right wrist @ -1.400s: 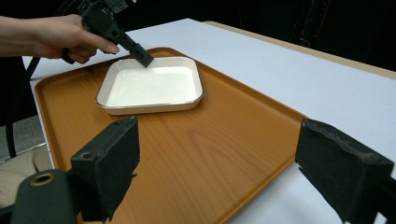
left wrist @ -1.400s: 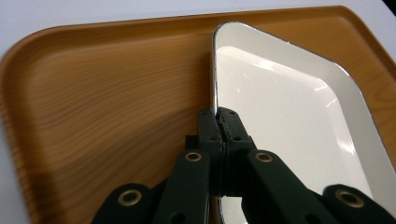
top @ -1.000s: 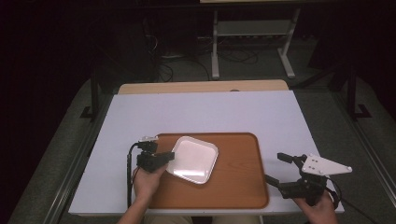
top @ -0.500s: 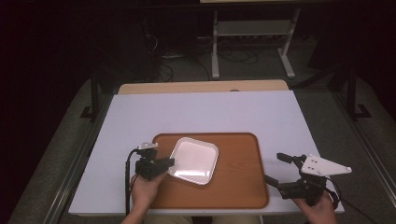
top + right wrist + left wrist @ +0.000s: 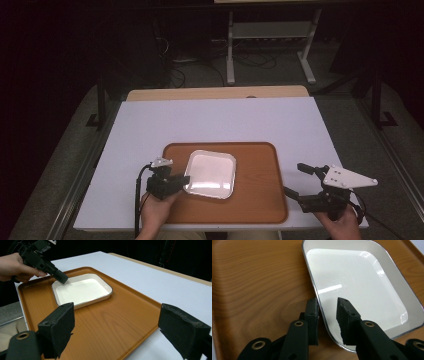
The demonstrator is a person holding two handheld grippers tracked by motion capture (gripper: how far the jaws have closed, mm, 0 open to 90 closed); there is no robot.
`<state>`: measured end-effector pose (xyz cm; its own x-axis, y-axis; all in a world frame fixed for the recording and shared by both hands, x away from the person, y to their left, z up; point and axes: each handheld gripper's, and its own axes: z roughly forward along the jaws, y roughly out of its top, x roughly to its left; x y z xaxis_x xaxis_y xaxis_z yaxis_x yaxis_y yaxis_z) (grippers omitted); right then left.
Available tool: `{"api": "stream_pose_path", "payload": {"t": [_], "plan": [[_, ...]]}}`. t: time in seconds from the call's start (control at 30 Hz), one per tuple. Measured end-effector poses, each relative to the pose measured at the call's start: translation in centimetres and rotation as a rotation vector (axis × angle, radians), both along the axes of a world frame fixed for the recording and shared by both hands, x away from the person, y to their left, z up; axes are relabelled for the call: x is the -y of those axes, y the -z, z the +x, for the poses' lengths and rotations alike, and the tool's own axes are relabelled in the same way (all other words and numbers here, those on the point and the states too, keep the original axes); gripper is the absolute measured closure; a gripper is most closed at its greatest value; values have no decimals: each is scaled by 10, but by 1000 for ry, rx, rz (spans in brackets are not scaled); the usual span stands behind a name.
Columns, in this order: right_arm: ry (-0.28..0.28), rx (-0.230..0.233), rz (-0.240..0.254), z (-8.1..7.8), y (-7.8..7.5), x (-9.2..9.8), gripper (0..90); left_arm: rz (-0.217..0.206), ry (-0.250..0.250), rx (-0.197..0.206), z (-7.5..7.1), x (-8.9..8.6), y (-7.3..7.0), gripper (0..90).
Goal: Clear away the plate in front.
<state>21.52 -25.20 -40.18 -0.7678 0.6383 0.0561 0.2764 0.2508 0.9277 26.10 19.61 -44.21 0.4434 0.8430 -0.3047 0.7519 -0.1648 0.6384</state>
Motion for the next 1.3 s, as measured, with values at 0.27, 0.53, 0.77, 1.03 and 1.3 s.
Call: {"api": "stream_pose_path", "payload": {"t": [0.27, 0.53, 0.77, 1.03, 1.3], "plan": [[2, -2, 1, 0, 0, 0, 131, 20, 37, 14, -7, 7, 0, 716], [2, -2, 1, 0, 0, 1, 131, 52, 59, 28, -10, 13, 0, 735], [2, -1, 2, 0, 0, 1, 131, 66, 64, 33, -10, 14, -1, 738], [4, 0, -1, 0, 0, 2, 131, 62, 65, 45, -11, 12, -2, 732], [5, -3, -3, 0, 1, 2, 131, 56, 68, 79, -11, 5, -6, 700]]}}
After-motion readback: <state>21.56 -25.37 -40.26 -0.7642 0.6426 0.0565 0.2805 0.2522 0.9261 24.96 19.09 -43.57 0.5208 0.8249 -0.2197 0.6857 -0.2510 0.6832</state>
